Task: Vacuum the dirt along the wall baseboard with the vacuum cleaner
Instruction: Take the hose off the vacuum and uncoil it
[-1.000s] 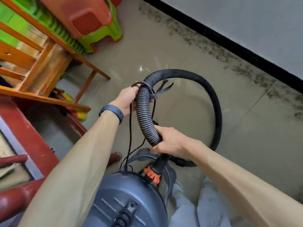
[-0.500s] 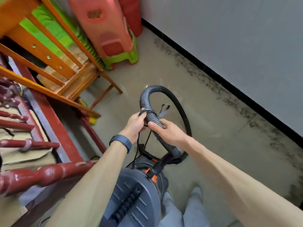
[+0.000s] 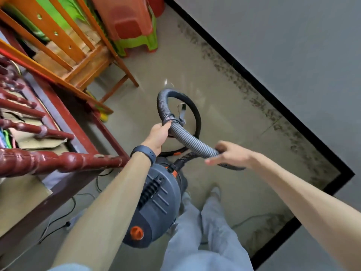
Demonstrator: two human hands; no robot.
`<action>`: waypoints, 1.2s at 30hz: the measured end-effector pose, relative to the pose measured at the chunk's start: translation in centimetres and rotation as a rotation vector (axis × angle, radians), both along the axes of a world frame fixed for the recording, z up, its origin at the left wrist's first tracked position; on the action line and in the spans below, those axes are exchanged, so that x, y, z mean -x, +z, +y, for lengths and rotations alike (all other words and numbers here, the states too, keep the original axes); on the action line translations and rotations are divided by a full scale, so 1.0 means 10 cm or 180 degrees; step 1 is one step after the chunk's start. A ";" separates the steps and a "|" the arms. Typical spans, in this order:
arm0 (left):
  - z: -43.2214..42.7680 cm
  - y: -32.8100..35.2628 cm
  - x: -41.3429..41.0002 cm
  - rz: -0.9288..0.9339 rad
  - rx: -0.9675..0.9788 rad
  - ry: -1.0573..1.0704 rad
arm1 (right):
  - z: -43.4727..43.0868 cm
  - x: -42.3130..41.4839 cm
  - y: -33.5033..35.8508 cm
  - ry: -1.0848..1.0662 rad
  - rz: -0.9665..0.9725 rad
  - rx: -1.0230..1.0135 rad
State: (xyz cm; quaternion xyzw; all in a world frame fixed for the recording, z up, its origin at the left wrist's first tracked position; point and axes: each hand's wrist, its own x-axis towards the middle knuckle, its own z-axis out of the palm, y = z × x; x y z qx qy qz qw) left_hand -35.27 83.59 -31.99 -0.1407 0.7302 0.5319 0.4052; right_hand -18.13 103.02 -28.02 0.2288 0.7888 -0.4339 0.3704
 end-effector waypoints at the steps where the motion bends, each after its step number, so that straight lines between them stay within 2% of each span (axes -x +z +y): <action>1: -0.01 0.01 -0.11 -0.0008 0.0001 -0.0032 | -0.06 0.15 0.06 -0.0103 0.0152 -0.0026; 3: -0.02 0.04 -0.25 -0.0039 0.0075 -0.0035 | -0.27 0.40 0.10 -0.0136 0.0271 -0.0178; 5: -0.05 0.06 -0.25 -0.0134 0.0139 0.0341 | -0.47 0.52 0.10 0.0025 0.0499 -0.0623; 8: -0.13 0.08 -0.02 -0.0499 -0.0471 0.1398 | -0.61 0.32 0.06 0.0378 0.1270 -0.1003; 10: -0.17 0.13 0.19 -0.0605 -0.0770 0.1638 | -0.52 0.01 -0.01 0.0915 0.1369 -0.0925; 12: -0.17 0.13 0.31 -0.0563 -0.0704 0.1467 | -0.30 -0.39 -0.09 0.1286 0.0962 -0.1007; 16: 0.03 0.09 0.00 -0.0440 0.0048 0.0658 | 0.22 -0.93 -0.14 0.1261 -0.0314 -0.1764; 18: 0.18 0.11 -0.29 -0.0431 0.0096 0.0474 | 0.18 -0.82 -0.15 0.1069 -0.0595 -0.1538; 21: 0.27 0.03 -0.68 -0.0598 0.0032 0.0415 | -0.25 -0.29 -0.16 -0.0206 -0.0085 -0.0448; 23: 0.27 0.02 -0.77 -0.0747 -0.0026 0.0546 | -0.55 0.04 -0.10 -0.0615 0.0197 -0.0447; 26: 0.23 0.03 -0.60 -0.0714 -0.0125 0.1011 | -0.73 0.08 -0.04 -0.0170 0.0866 -0.1157; 29: 0.12 0.01 -0.30 -0.0768 -0.0221 0.1558 | -0.50 -0.29 0.02 0.0086 0.1685 -0.1015; 31: 0.05 0.03 -0.20 -0.0906 -0.0309 0.1668 | -0.22 -0.66 0.00 0.0396 0.1975 -0.0933; 33: 0.03 0.02 -0.23 -0.0977 -0.0213 0.1622 | 0.10 -0.99 -0.03 0.0670 0.1796 -0.1162; 36: 0.11 0.02 -0.47 -0.1085 -0.0264 0.1322 | 0.38 -1.19 -0.07 0.1167 0.0423 -0.1716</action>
